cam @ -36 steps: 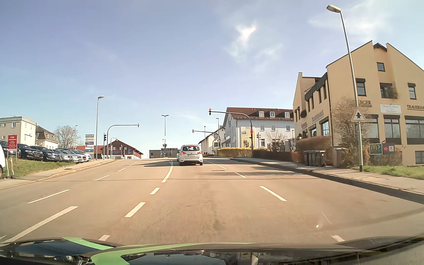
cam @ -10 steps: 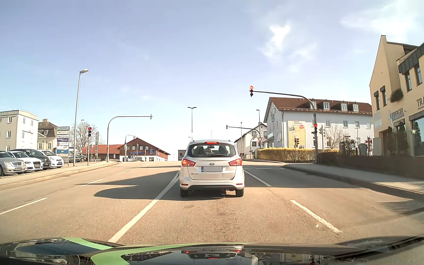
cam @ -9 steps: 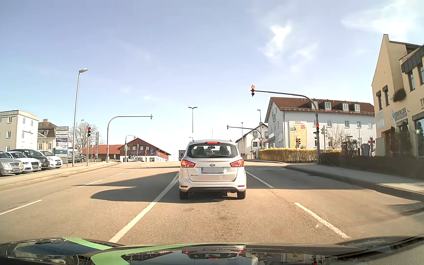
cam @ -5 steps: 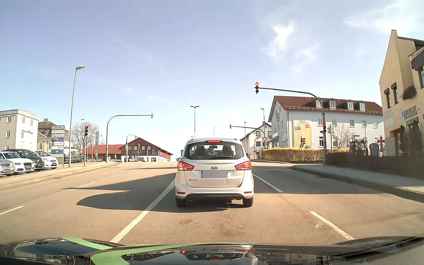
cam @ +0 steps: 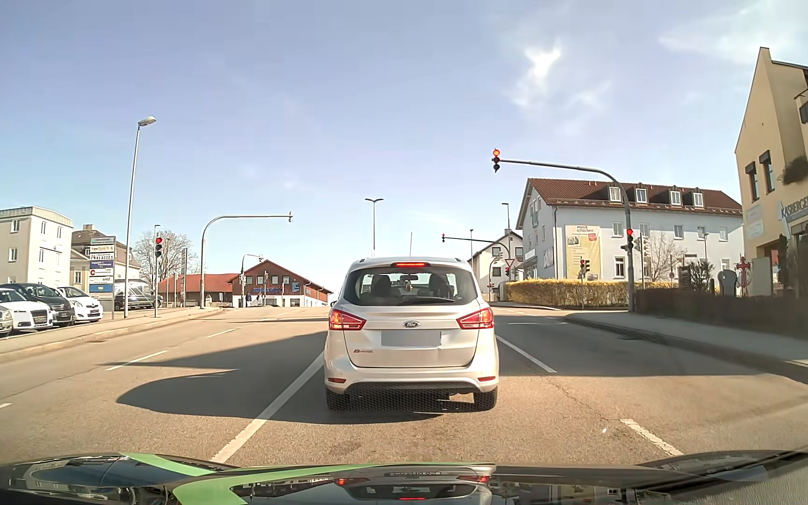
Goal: Follow the waypoints while adhering to traffic rules and regulations
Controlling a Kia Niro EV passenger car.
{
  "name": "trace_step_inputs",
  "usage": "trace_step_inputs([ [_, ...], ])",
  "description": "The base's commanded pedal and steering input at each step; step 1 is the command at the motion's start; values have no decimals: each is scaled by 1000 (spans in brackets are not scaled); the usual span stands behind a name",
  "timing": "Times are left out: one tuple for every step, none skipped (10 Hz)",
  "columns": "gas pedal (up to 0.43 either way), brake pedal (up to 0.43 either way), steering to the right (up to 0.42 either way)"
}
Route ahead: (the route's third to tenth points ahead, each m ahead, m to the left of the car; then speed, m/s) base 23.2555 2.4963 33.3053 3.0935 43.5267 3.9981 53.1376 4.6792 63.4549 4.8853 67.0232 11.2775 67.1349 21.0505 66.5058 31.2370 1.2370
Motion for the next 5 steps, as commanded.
trace_step_inputs([
  [0, 189, -29],
  [0, 183, -23],
  [0, 195, -21],
  [0, 207, -21],
  [0, 226, -21],
])
